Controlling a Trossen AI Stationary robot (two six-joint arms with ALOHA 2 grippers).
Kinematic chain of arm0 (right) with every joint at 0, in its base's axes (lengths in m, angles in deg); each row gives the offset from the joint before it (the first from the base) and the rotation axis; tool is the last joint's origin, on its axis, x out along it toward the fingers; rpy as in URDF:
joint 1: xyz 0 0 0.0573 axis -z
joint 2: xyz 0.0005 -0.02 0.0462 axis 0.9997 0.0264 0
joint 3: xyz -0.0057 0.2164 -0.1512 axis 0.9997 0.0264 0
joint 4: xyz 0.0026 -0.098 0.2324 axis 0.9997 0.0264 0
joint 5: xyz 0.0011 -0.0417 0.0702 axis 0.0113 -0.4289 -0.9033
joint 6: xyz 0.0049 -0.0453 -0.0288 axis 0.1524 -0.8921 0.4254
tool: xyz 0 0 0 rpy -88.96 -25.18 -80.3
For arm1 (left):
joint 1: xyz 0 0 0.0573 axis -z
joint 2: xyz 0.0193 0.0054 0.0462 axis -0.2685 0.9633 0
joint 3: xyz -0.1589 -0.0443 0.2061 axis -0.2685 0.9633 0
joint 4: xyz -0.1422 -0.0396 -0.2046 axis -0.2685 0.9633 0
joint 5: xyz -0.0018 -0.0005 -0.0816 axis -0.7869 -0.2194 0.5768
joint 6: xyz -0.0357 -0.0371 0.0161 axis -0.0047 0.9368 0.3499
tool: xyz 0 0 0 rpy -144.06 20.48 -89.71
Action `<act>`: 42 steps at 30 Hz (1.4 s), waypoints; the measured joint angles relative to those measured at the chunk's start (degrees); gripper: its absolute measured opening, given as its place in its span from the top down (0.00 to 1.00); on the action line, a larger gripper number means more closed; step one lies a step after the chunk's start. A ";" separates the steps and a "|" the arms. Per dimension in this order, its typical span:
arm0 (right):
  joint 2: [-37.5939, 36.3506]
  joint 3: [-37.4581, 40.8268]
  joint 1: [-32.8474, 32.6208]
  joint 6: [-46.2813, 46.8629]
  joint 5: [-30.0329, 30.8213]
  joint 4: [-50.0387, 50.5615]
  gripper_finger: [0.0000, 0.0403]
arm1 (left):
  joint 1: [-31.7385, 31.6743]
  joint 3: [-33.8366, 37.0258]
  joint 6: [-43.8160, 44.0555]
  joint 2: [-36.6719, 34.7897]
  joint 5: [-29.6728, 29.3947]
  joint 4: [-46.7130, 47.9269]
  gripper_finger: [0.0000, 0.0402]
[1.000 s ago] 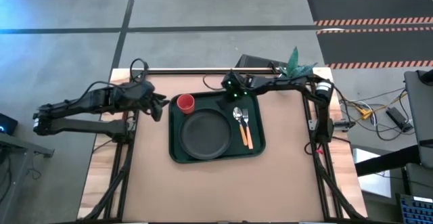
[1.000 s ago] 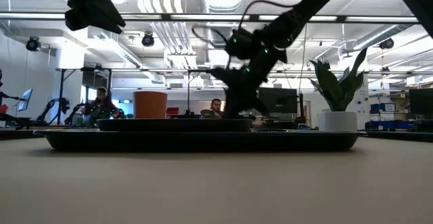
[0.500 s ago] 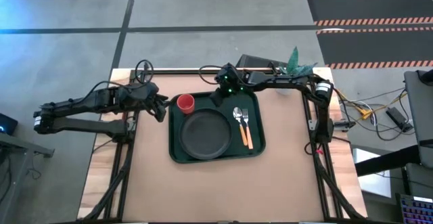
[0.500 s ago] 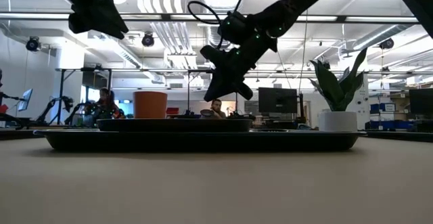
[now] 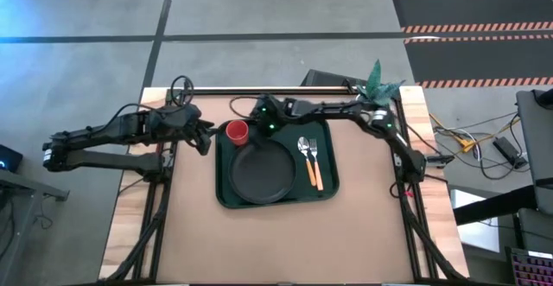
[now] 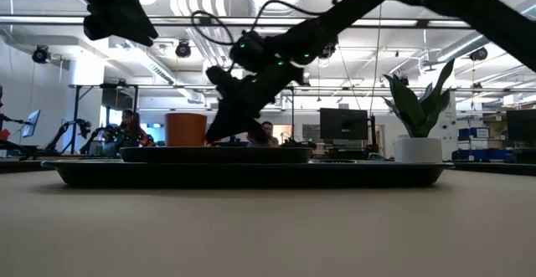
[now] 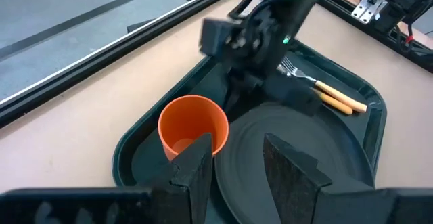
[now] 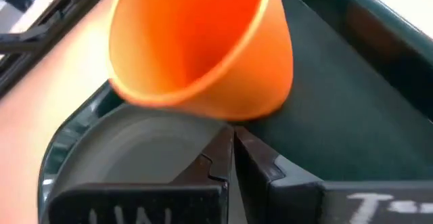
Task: Pick and place plate/cup/fork/spoon on tray
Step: Adjust the orange cup on the black serving tray, then adjust the black serving tray
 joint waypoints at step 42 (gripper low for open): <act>12.30 -27.00 6.61 -18.90 5.99 40.05 0.98 | 0.00 0.00 0.07 -1.75 -0.13 0.09 0.72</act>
